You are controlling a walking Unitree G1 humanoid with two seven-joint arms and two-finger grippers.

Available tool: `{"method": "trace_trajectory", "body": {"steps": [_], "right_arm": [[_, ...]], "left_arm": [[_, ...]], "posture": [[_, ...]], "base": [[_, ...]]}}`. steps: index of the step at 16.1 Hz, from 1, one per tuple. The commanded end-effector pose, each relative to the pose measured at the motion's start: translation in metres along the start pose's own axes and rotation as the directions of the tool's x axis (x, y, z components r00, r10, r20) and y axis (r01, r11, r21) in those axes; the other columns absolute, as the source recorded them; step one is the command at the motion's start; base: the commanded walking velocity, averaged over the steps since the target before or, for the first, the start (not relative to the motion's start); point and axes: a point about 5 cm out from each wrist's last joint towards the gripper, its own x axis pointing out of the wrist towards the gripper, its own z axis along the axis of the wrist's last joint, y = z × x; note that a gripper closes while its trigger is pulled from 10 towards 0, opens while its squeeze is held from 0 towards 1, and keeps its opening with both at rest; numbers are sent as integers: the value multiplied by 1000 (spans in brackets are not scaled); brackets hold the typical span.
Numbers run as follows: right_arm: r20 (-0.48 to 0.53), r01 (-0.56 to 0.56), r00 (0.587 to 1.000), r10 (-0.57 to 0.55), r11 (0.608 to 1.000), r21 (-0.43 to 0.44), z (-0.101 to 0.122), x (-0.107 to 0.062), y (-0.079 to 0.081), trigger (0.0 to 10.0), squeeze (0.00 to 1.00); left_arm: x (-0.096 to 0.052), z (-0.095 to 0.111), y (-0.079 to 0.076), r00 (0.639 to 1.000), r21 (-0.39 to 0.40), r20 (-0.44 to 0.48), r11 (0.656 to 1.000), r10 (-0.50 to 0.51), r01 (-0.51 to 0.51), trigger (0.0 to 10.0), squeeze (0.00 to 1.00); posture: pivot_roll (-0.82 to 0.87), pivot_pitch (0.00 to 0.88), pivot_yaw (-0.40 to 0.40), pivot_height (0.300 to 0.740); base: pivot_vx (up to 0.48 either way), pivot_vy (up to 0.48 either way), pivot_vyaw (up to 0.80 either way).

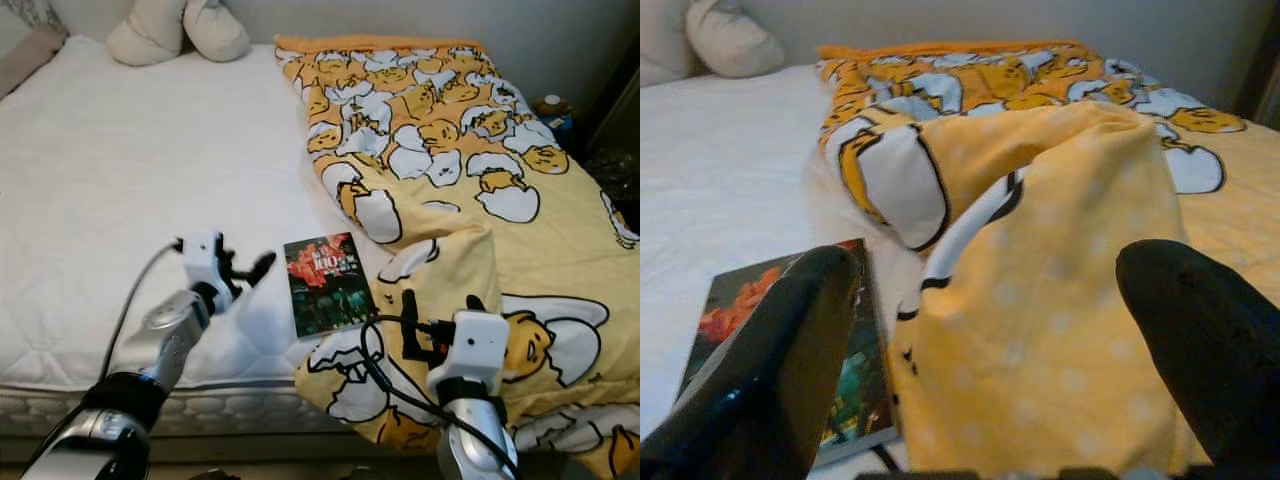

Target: Clean up the room

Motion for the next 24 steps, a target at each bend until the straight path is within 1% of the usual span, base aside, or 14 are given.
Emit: {"method": "trace_trajectory", "body": {"steps": [1, 2, 3, 4, 5, 6, 9, 12, 14, 16, 18, 19, 20, 24], "right_arm": [[4, -10, 1000, 10, 1000, -5, 5, -3, 1, 10000, 0], [-2, -7, 1000, 7, 1000, -10, 6, -7, -1, 10000, 0], [-6, -4, 1000, 4, 1000, -14, 6, -10, -2, 10000, 0], [-9, -4, 1000, 3, 1000, -18, 7, -12, -2, 10000, 0], [-9, -3, 1000, 3, 1000, -19, 8, -14, -3, 10000, 0], [-19, 2, 1000, -2, 1000, -22, 9, -17, -4, 10000, 0], [-36, -7, 999, 6, 1000, -23, 10, -23, 0, 10000, 0], [-55, -1, 998, -1, 1000, -25, 9, -28, -1, 10000, 0], [-62, 0, 998, -1, 1000, -24, 9, -29, -1, 10000, 0], [-66, -1, 998, -1, 1000, -24, 9, -29, -1, 10000, 0], [-67, -5, 998, 3, 1000, -27, 9, -28, -1, 10000, 0], [-67, -6, 998, 4, 1000, -28, 9, -27, -1, 10000, 0], [-67, -8, 998, 6, 1000, -29, 9, -27, -1, 10000, 0], [-66, -13, 998, 11, 1000, -28, 10, -26, 1, 10000, 0]], "left_arm": [[5, -16, -12, 996, -66, -80, 997, -45, 40, 10000, 0], [8, -31, -23, 988, -112, -136, 992, -79, 64, 10000, 0], [10, -40, -32, 981, -153, -169, 986, -99, 73, 10000, 0], [14, -42, -42, 978, -216, -171, 973, -122, 83, 10000, 0], [16, -42, -47, 977, -238, -169, 967, -132, 90, 10000, 0], [20, -46, -58, 972, -235, -188, 968, -138, 92, 10000, 0], [20, -55, -65, 967, -189, -224, 979, -119, 76, 10000, 0], [16, -65, -58, 964, -181, -257, 983, -68, 21, 10000, 0], [15, -70, -59, 961, -208, -266, 978, -73, 17, 10000, 0], [19, -64, -70, 967, -261, -228, 964, -114, 52, 10000, 0], [23, -58, -80, 968, -267, -198, 958, -156, 99, 10000, 0], [24, -56, -83, 967, -264, -194, 958, -166, 111, 3490, 0], [24, -56, -86, 966, -270, -189, 955, -175, 120, 0, 0], [25, -56, -97, 959, -312, -177, 936, -223, 161, 0, 0]], "posture": [[-233, 0, 8, 714], [-250, 0, 9, 714], [-271, 0, 11, 714], [-283, 10, 11, 714], [-286, 13, 11, 714], [-300, 27, 9, 714], [-325, 42, 11, 714], [-336, 53, 14, 714], [-340, 51, 14, 714], [-342, 45, 6, 714], [-343, 39, 3, 714], [-344, 34, 1, 714], [-344, 34, 1, 714], [-347, 23, -3, 714]], "base": [[0, 0, 0], [0, 0, 0], [0, 0, 0], [0, 0, 0], [0, 0, 0], [0, 0, 0], [0, 0, 0], [0, 0, 0], [0, 0, 0], [0, 0, 0], [0, 0, 0], [0, 0, 0], [0, 0, 0], [0, 0, 0]]}}
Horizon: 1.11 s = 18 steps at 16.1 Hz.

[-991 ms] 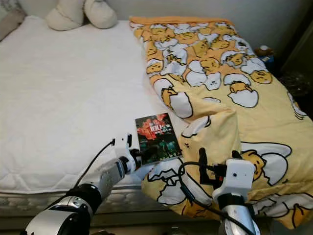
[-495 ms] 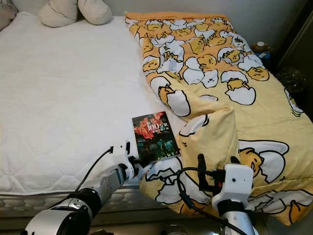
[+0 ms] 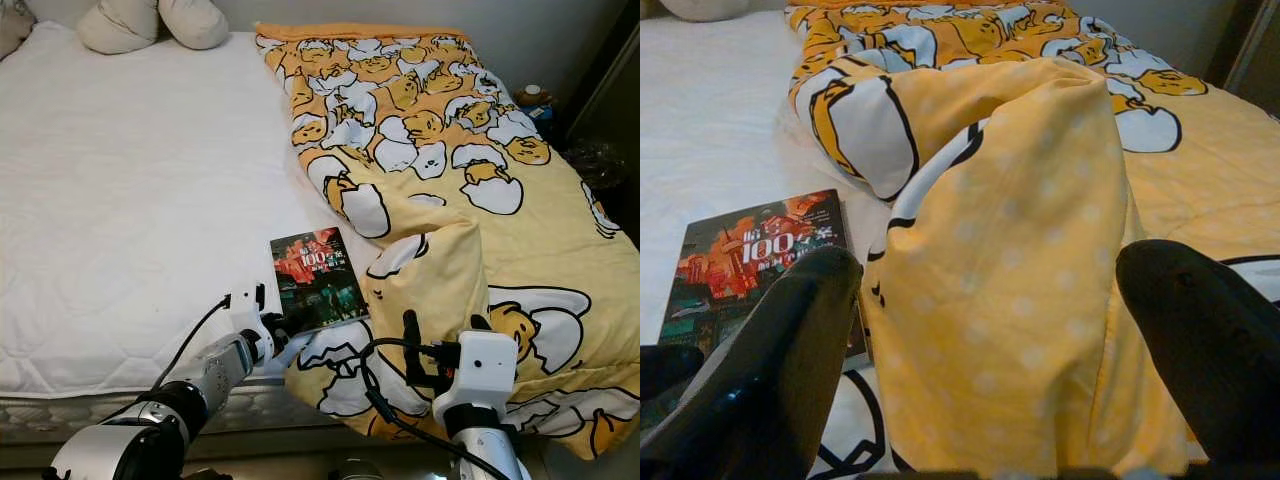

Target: Clean up the room

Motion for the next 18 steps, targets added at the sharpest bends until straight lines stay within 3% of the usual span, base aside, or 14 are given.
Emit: {"method": "trace_trajectory", "body": {"steps": [1, 4, 7, 9, 12, 15, 18], "right_arm": [[5, -8, 1000, 8, 1000, -1, 3, 1, 1, 10000, 0], [2, -13, 1000, 13, 1000, 3, 2, 1, 3, 10000, 0], [3, -18, 1000, 18, 1000, 8, 1, 2, 5, 10000, 0], [-12, -52, 999, 52, 999, 4, -4, 0, 8, 10000, 0], [-75, -94, 993, 94, 996, 7, -17, -7, 5, 10000, 0], [-230, -144, 962, 147, 989, 28, -45, -23, -5, 10000, 0], [-248, -196, 948, 199, 980, 35, -49, -25, 1, 10000, 0]], "left_arm": [[20, -2, -68, 982, -33, -16, 982, -187, 186, 0, 0], [20, -7, -72, 977, -58, -29, 976, -211, 209, 0, 0], [20, -5, -74, 973, 22, -23, 973, -228, 228, 0, 0], [20, 0, -73, 974, 30, -11, 973, -227, 228, 0, 0], [21, 12, -73, 975, -9, 27, 975, -221, 221, 0, 0], [22, 22, -73, 975, -44, 60, 975, -215, 217, 0, 0], [23, 26, -76, 973, -53, 72, 973, -220, 224, 0, 0]], "posture": [[-346, 23, -4, 714], [-344, 22, -4, 714], [-339, 19, -2, 714], [-327, 15, 4, 714], [-319, 8, 7, 714], [-311, 0, 9, 714], [-307, 0, 11, 714]], "base": [[0, 0, 0], [0, 0, 0], [0, 0, 0], [0, 0, 0], [0, 0, 0], [0, 0, 0], [0, 0, 0]]}}
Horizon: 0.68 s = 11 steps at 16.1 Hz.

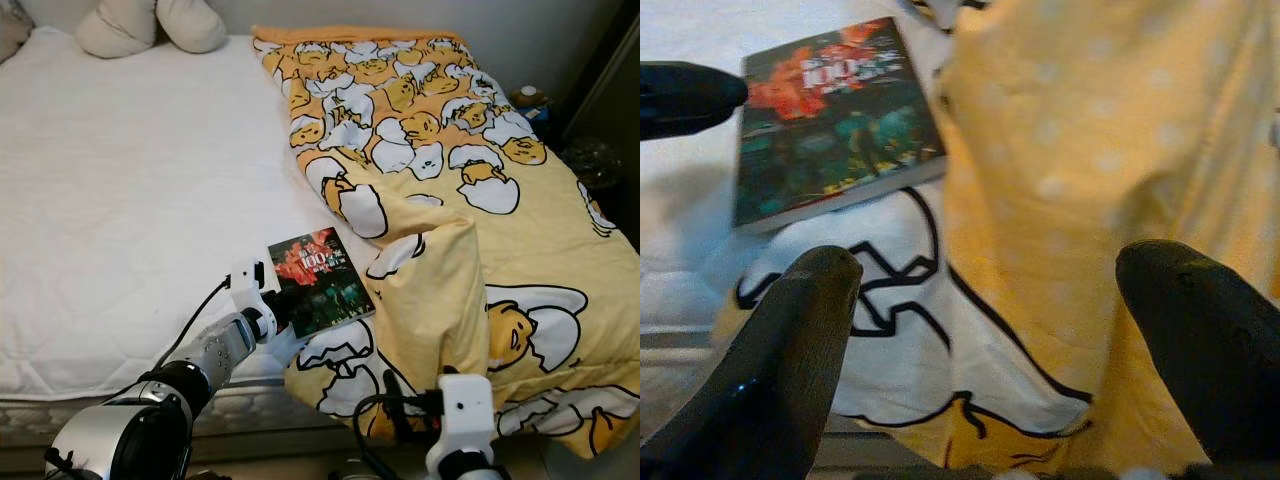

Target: Clean up the room

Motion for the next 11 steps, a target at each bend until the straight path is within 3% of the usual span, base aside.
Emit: {"method": "trace_trajectory", "body": {"steps": [1, 2, 3, 4, 5, 6, 7, 8, 9, 10, 11], "right_arm": [[-12, -20, 1000, 20, 1000, 5, -2, 1, 2, 10000, 0], [-7, -27, 1000, 27, 1000, 1, -2, 2, 3, 10000, 0], [4, -23, 1000, 23, 1000, 0, -1, 3, 3, 10000, 0], [15, -17, 1000, 17, 1000, 0, 1, 3, 2, 10000, 0], [38, -5, 999, 5, 1000, -5, 4, 5, 1, 10000, 0], [43, -4, 999, 5, 1000, -7, 4, 5, 1, 10000, 0], [49, -3, 999, 3, 1000, -9, 4, 4, 2, 10000, 0], [51, 0, 999, 1, 1000, -5, 4, 4, 3, 10000, 0], [51, 1, 999, -1, 1000, -1, 3, 4, 3, 10000, 0], [50, -1, 999, 1, 1000, 7, 2, 4, 5, 10000, 0], [48, -12, 999, 12, 1000, 10, 1, 5, 6, 10000, 0]], "left_arm": [[22, -5, -66, 986, -22, -10, 986, -164, 164, 0, 0], [23, -2, -67, 986, 15, -7, 986, -165, 165, 0, 0], [23, 2, -68, 986, 152, -7, 974, -168, 167, 0, 0], [23, 8, -70, 985, 314, 2, 935, -174, 165, 0, 0], [20, 29, -74, 972, 573, 96, 811, -212, 120, 10000, 0], [17, 40, -75, 960, 648, 154, 758, -232, 79, 10000, 961], [8, 60, -73, 924, 705, 276, 709, -265, -8, 10000, 1000], [-5, 75, -62, 890, 713, 374, 695, -262, -95, 10000, 1000], [-13, 79, -52, 880, 713, 412, 685, -238, -148, 10000, 1000], [-31, 78, -30, 868, 709, 459, 667, -189, -229, 10000, 1000], [-36, 74, -25, 868, 713, 462, 658, -182, -242, 10000, 1000]], "posture": [[-303, 0, 12, 714], [-303, 0, 12, 714], [-300, 0, 14, 714], [-296, 0, 15, 714], [-292, 0, 19, 714], [-292, 0, 19, 714], [-286, 0, 24, 714], [-280, 0, 27, 714], [-275, 0, 27, 714], [-259, 6, 25, 714], [-254, 7, 23, 714]], "base": [[0, 0, 0], [0, 0, 0], [0, 0, 0], [0, 0, 0], [0, 0, 0], [0, 0, 0], [0, 0, 0], [0, 0, 0], [0, 0, 0], [0, 0, 0], [0, 0, 0]]}}
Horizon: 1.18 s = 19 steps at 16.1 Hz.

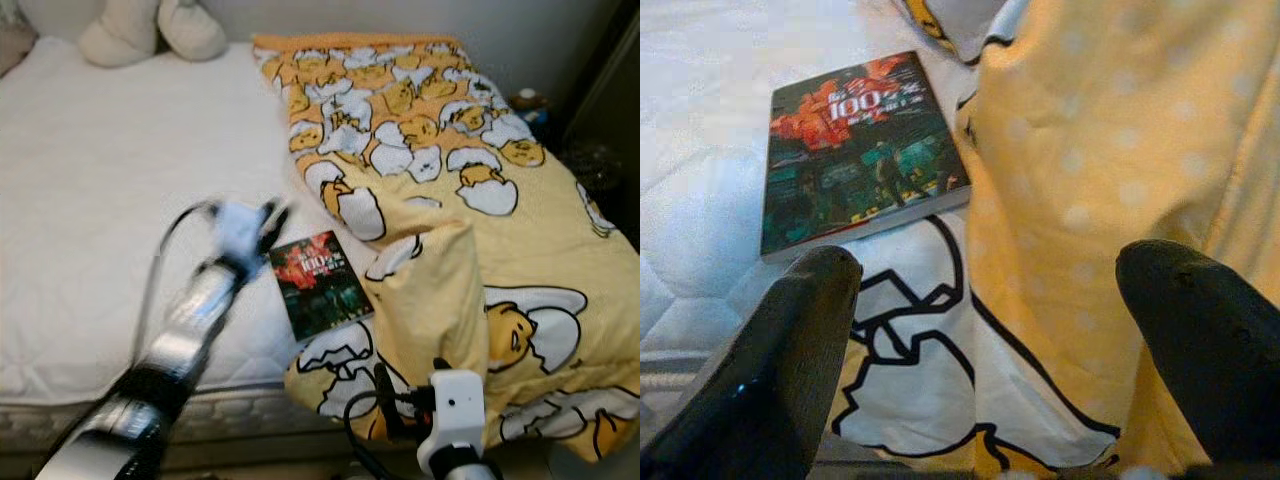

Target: Clean up the room

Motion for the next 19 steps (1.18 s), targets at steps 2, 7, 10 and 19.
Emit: {"method": "trace_trajectory", "body": {"steps": [2, 7, 10, 19], "right_arm": [[-28, -79, 996, 79, 997, 4, -4, -2, 4, 10000, 0], [-56, -111, 992, 110, 994, -13, -8, -6, 0, 10000, 0], [-53, -125, 991, 125, 992, -10, -8, -6, 5, 10000, 0], [-48, -134, 990, 132, 991, -21, -7, -4, 5, 10000, 0]], "left_arm": [[-5, 2, 1, 1000, 26, 11, 999, 18, -18, 10000, 1000], [-6, 4, -7, 1000, 17, -22, 1000, 15, -15, 10000, 1000], [-2, 0, -7, 996, -42, -82, 998, 46, -49, 10000, 1000], [13, -7, 10, 979, -6, -181, 996, 91, -94, 10000, 0]], "posture": [[-246, 11, 16, 714], [-254, 11, 18, 714], [-256, 12, 22, 714], [-255, 13, 24, 714]], "base": [[0, 0, 0], [0, -378, 0], [0, -467, 0], [0, -148, 0]]}}
